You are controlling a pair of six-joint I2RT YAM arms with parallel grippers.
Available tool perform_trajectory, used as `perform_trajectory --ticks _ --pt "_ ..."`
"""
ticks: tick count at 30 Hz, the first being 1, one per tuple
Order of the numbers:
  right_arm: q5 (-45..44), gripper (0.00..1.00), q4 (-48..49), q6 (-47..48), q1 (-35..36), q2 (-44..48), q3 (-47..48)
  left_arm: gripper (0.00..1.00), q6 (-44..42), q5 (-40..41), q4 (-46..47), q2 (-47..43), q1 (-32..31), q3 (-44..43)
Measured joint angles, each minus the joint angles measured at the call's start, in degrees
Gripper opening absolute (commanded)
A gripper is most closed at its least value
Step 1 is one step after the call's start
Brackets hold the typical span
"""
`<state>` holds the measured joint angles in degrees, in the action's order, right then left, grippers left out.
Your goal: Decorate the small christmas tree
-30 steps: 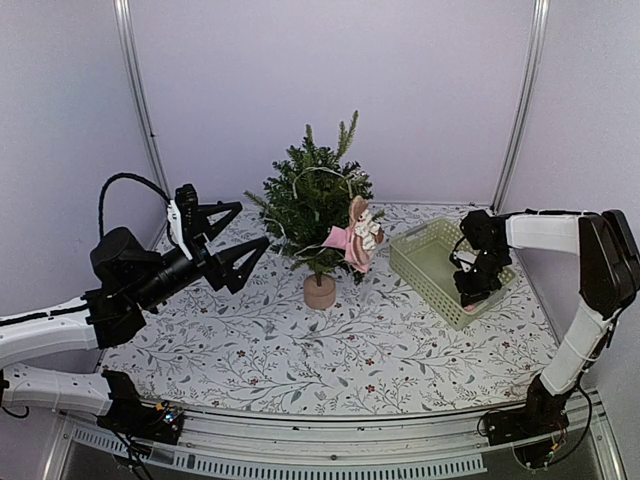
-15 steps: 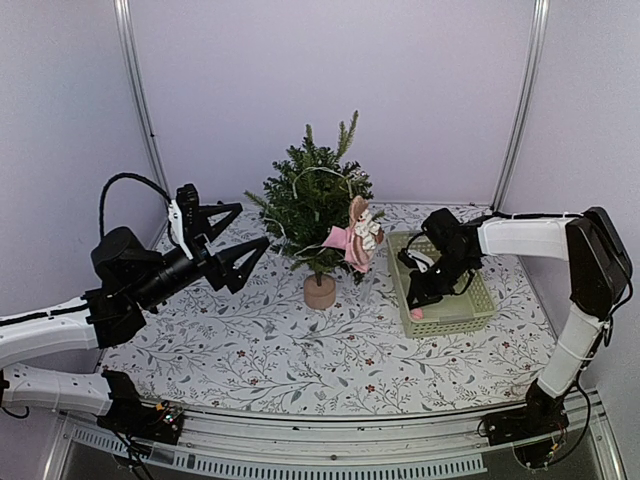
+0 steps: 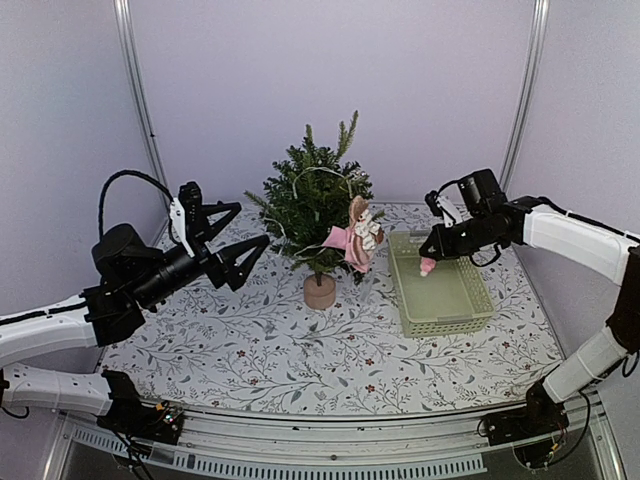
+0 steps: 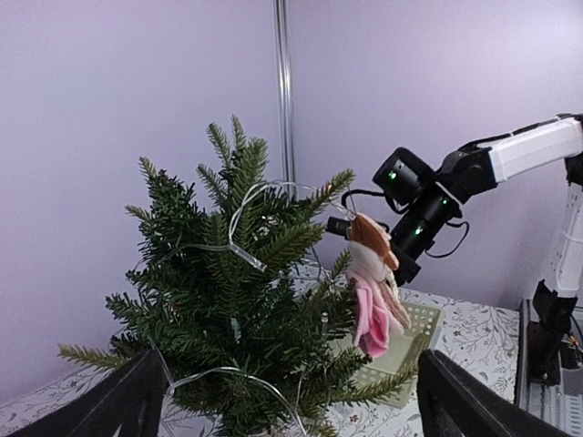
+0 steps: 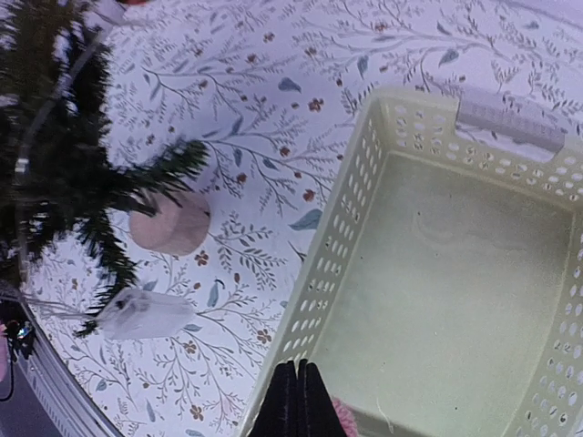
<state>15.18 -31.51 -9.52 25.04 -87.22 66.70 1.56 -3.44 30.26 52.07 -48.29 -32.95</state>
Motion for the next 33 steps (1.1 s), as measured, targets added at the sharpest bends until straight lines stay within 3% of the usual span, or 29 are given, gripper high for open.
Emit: perform_trajectory --ticks 9,15,24,33 --pt "12.0 0.0 12.9 -0.5 -0.3 20.5 -6.3 0.81 -5.0 -2.4 -2.3 -0.1 -1.4 -2.7" --pt "20.7 0.0 31.6 -8.9 3.1 27.7 -13.0 0.77 -12.1 1.0 0.6 0.5 -12.1 -3.1" --pt "24.6 0.0 57.8 -21.6 14.3 22.6 -12.9 0.74 -22.8 5.9 14.0 7.2 -17.7 -3.5" --pt "26.2 0.0 73.0 -28.4 21.8 15.9 -12.1 0.49 -33.9 8.7 22.2 16.5 -23.5 -6.9"
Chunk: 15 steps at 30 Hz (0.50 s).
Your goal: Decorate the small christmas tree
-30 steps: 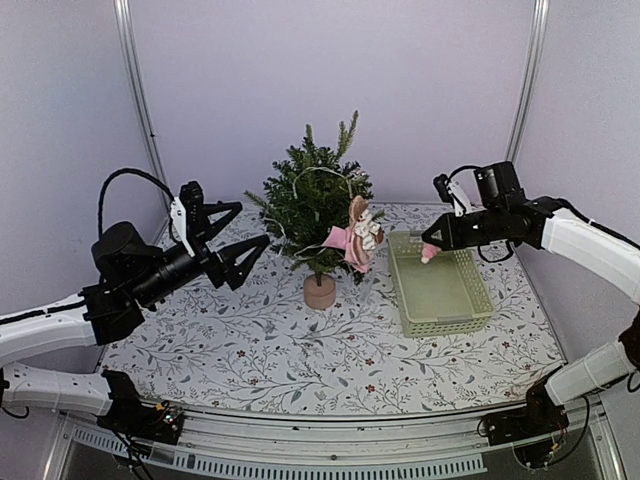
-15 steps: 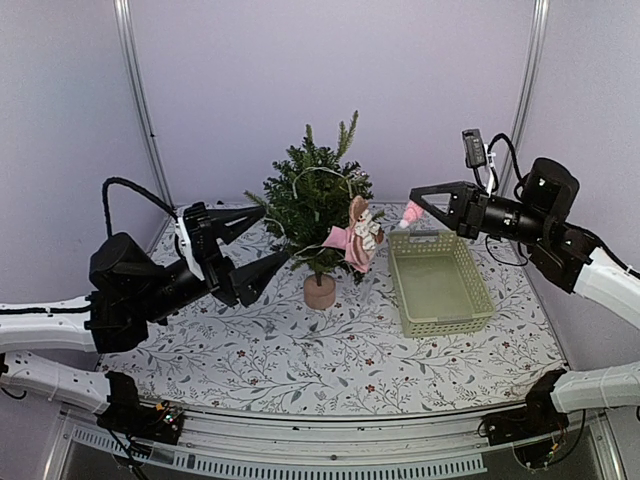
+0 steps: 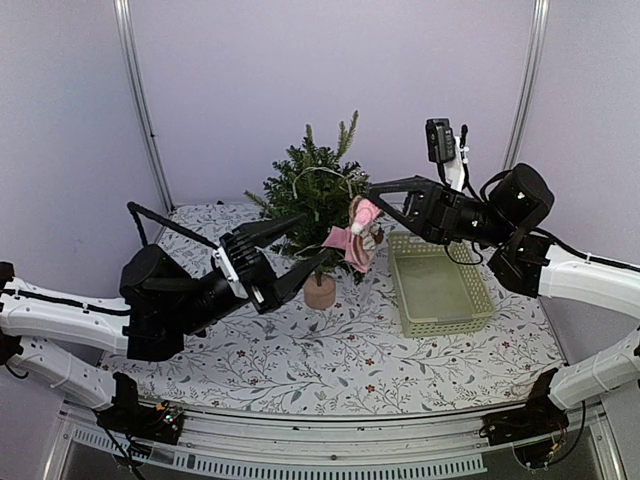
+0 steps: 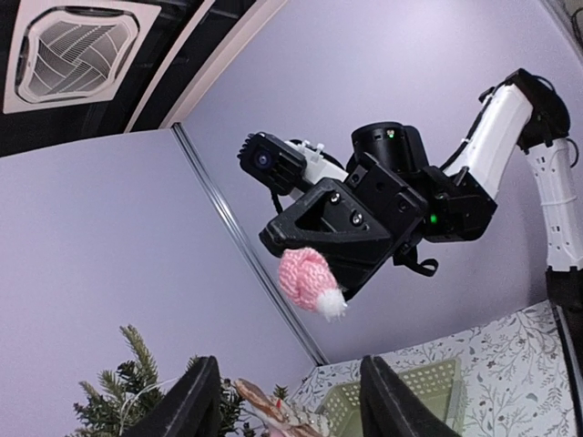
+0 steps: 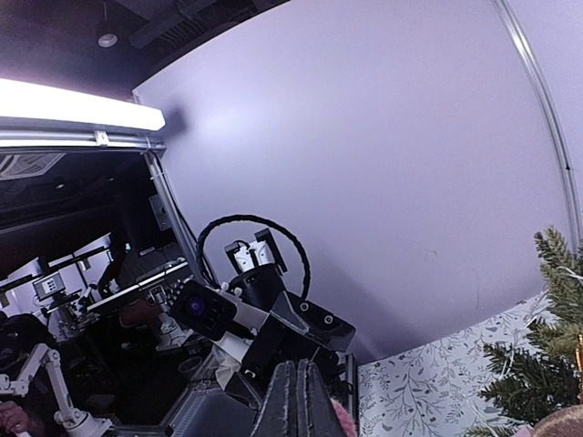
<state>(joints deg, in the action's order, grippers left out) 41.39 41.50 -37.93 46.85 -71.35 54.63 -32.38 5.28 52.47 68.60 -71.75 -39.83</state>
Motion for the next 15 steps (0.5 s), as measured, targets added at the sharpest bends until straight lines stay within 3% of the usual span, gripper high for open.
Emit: perform_trajectory --ticks 5,15 --pt "0.7 0.0 5.2 -2.4 2.5 -2.6 0.5 0.37 -3.3 0.4 2.3 1.9 -0.6 -1.2" --pt "1.3 0.0 12.5 -6.6 3.9 -7.0 2.1 0.42 -7.1 0.4 3.1 5.0 -1.6 -3.1"
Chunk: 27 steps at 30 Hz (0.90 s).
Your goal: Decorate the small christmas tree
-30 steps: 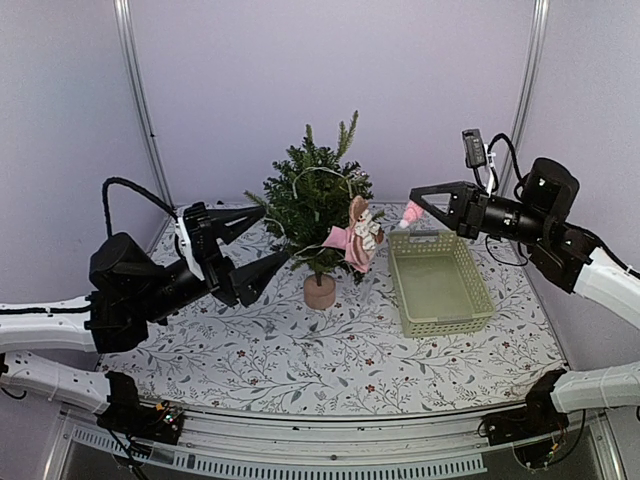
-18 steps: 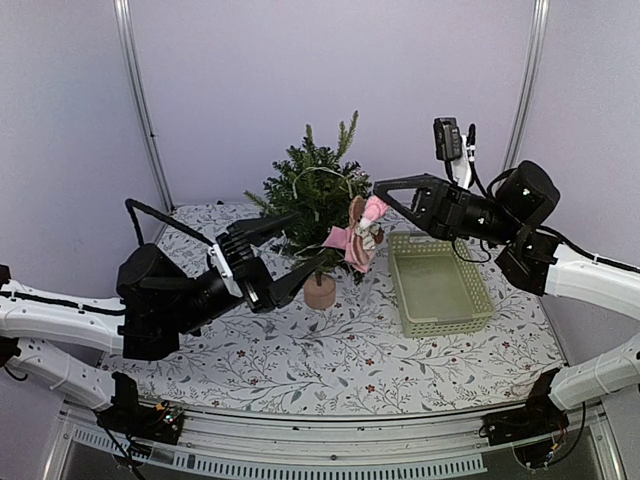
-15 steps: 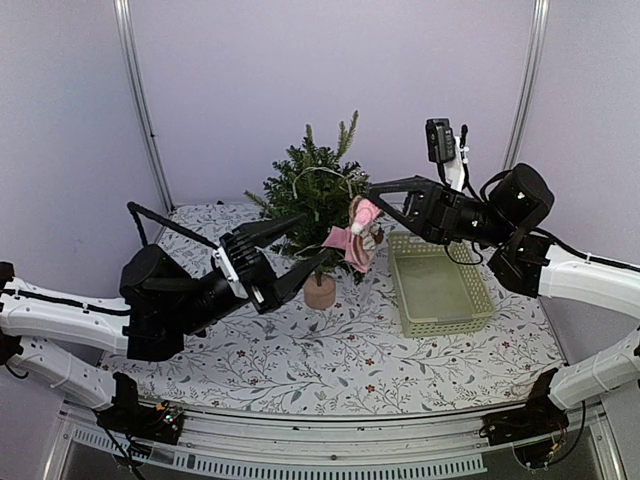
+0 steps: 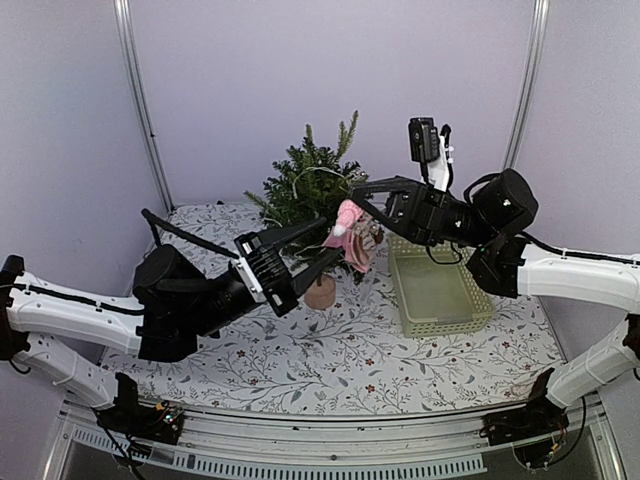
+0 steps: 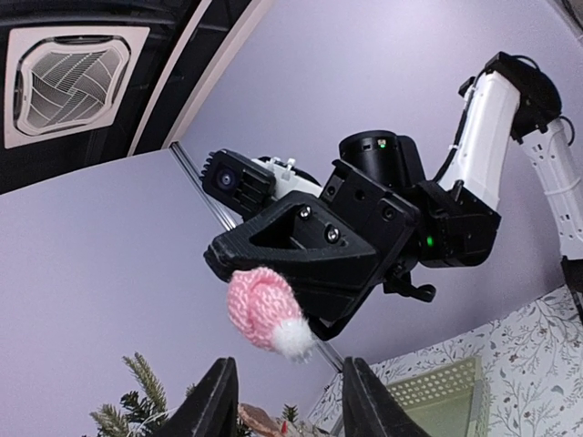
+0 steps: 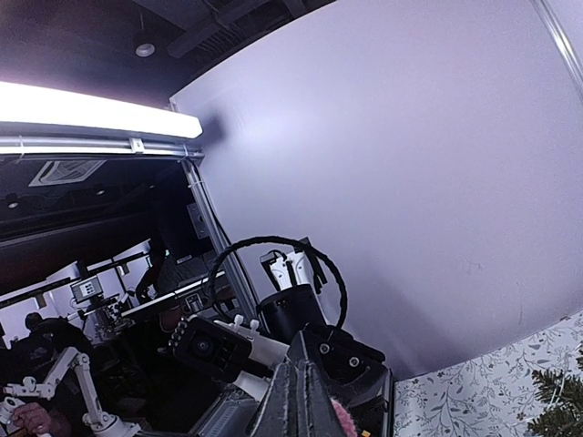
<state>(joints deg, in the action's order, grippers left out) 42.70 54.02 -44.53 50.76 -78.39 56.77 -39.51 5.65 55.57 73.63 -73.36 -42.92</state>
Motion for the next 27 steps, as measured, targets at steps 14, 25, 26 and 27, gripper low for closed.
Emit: perform_trajectory --ticks 14,25,26,27 --pt "0.8 0.0 3.4 -2.6 1.1 -3.0 0.1 0.0 -0.2 0.7 5.0 1.1 -0.5 -0.6" --pt "0.8 0.83 -1.2 0.3 1.0 -2.6 2.1 0.0 6.9 5.9 -0.7 -6.1 0.2 -0.4" --pt "0.6 0.86 -2.8 1.4 0.9 -2.1 2.3 0.0 8.4 6.5 -2.0 -7.8 0.6 -0.2" --pt "0.4 0.88 -4.7 2.5 0.7 -1.4 2.4 0.0 10.3 7.3 -3.7 -10.0 1.6 0.1"
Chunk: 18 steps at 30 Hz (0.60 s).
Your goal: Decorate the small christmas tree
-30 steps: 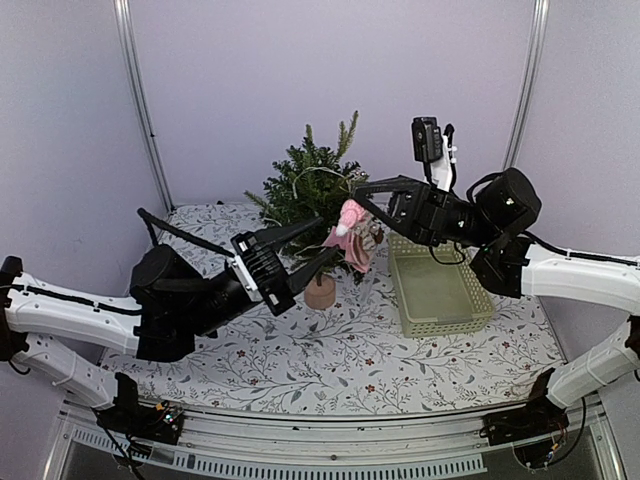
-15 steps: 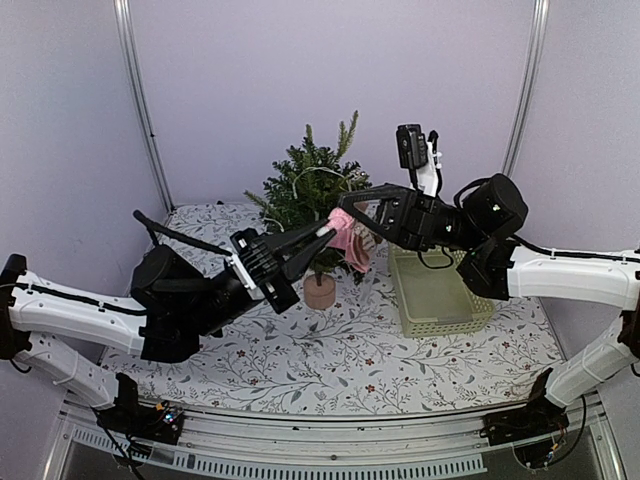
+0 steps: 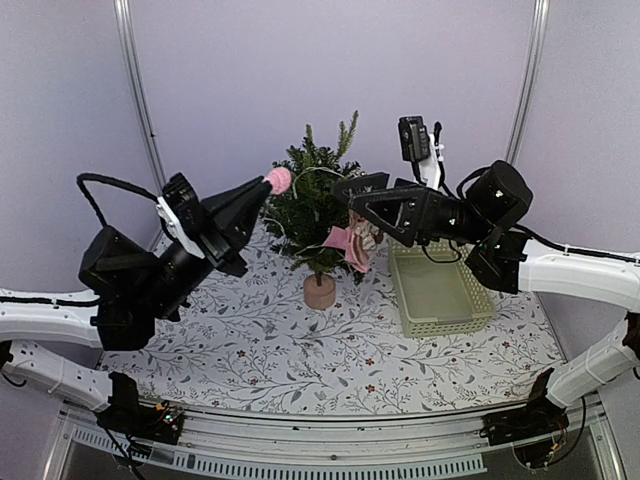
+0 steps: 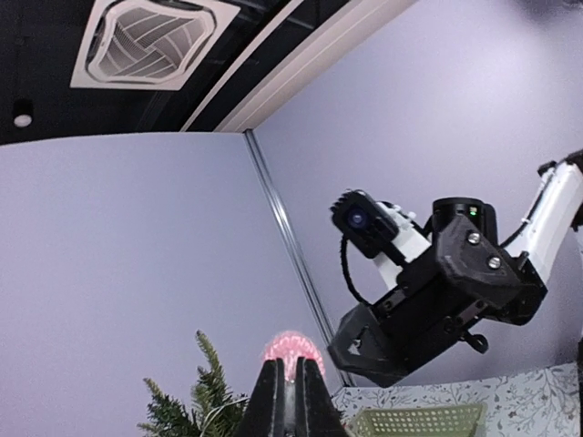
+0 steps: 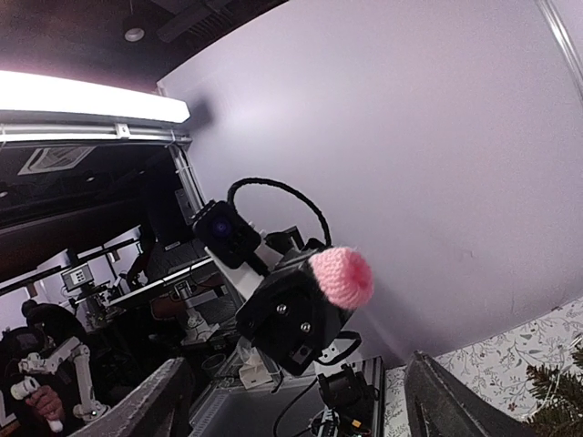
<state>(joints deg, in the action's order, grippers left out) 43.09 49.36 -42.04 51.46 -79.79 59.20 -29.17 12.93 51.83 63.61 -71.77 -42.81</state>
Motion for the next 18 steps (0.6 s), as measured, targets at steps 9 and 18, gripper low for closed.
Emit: perform_trajectory --ticks 9,18 --pt "-1.5 0.99 -14.1 9.9 -3.1 7.4 0.9 0.0 20.1 2.9 -16.3 -13.4 18.6 0.5" --pt "-5.8 0.99 -26.8 18.3 -4.4 12.7 1.2 0.0 33.0 -12.2 -33.0 -6.7 33.8 -7.2"
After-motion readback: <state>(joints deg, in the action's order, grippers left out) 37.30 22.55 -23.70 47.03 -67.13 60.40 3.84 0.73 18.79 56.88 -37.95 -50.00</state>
